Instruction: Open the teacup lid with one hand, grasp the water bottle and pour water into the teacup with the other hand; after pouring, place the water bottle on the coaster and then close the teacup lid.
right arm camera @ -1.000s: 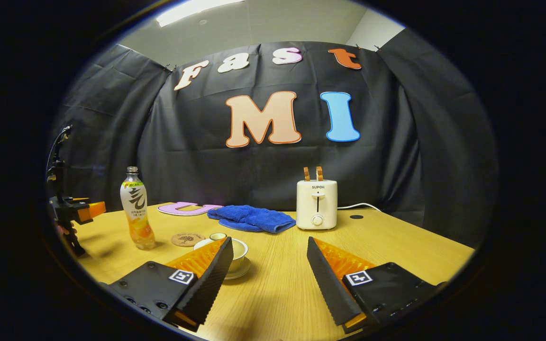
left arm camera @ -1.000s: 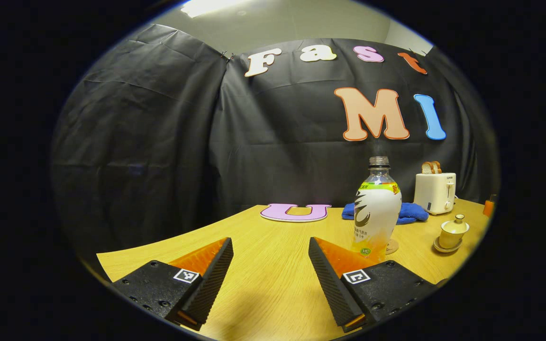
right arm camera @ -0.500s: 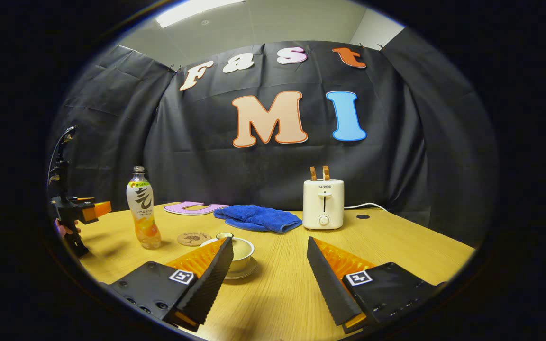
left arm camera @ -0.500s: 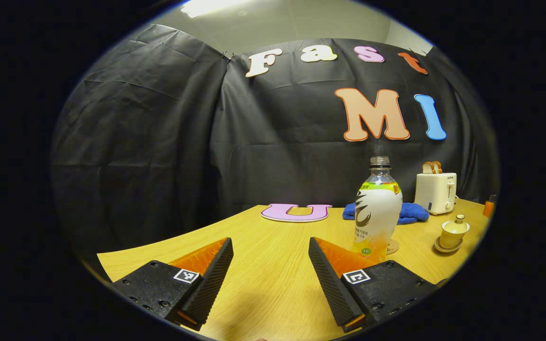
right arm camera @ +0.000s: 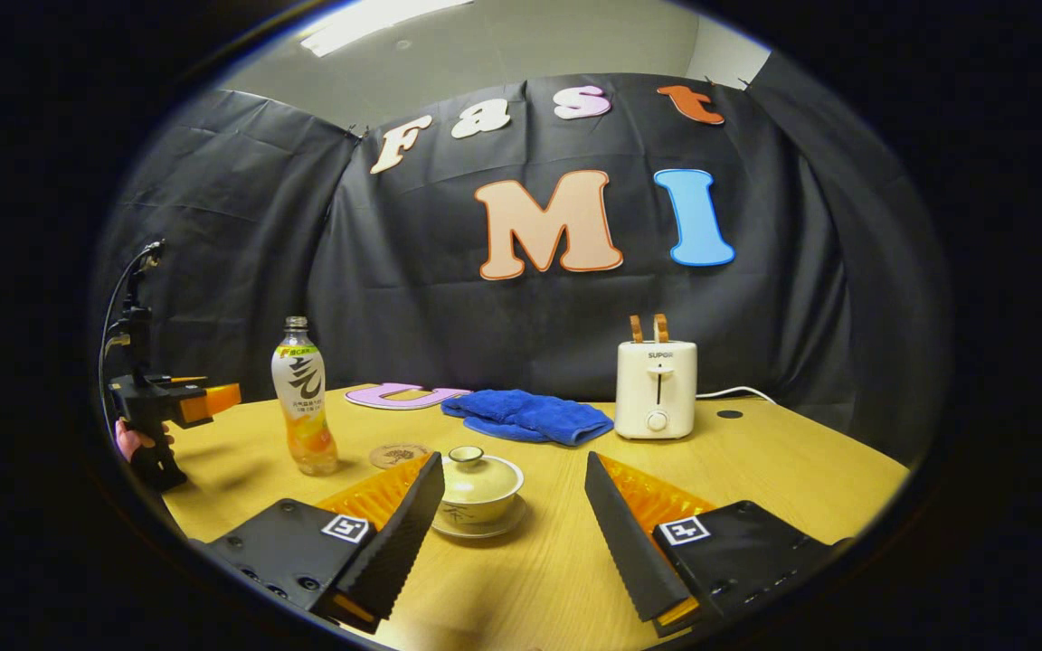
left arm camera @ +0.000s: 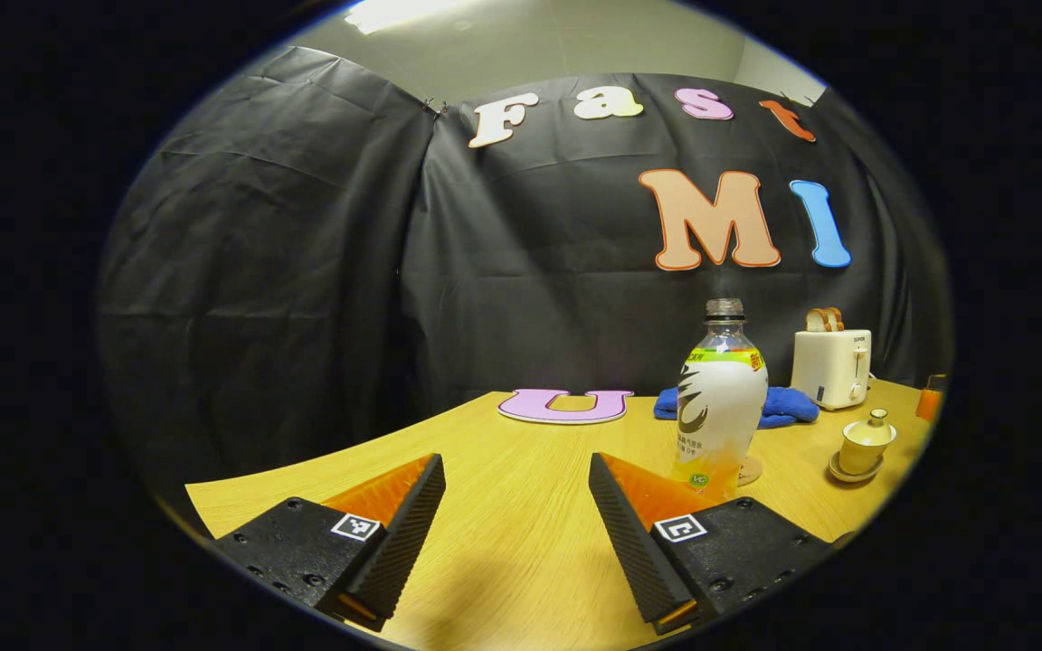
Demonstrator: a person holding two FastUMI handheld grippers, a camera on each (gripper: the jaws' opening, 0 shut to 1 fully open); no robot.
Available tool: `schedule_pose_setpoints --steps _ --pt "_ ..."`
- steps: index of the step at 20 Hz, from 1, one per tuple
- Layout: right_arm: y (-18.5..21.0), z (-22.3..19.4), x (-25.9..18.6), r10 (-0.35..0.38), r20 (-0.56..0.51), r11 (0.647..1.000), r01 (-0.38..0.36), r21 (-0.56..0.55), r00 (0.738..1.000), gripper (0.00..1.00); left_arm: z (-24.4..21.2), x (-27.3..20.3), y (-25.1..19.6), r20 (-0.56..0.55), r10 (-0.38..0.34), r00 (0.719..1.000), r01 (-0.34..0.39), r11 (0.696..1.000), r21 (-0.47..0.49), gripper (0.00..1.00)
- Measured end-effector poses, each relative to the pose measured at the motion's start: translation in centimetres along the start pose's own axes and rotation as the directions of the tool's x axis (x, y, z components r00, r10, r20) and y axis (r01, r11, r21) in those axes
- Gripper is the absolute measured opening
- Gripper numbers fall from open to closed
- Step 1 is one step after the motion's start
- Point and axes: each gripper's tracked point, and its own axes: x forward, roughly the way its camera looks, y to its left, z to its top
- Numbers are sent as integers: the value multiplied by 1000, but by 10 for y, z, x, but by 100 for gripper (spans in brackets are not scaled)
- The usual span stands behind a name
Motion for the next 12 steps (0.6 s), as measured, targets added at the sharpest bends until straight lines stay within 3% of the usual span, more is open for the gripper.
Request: schedule_pose_setpoints --steps 3,4,11,12 --pt "13 0 13 27 -2 1000 -27 1 1000 99 0 1 0 0 -1 1000 1 1000 0 93" --pt "14 -1 16 33 -6 999 -33 3 999 94 0 0 0 0 -2 1000 2 1000 -1 94" --pt "45 -12 56 89 -71 996 -89 4 994 99 -1 1 -1 0 -3 1000 3 1000 -1 94" --pt "47 -15 61 92 -78 996 -93 3 993 94 -1 1 -1 -1 -4 1000 4 1000 -2 94"
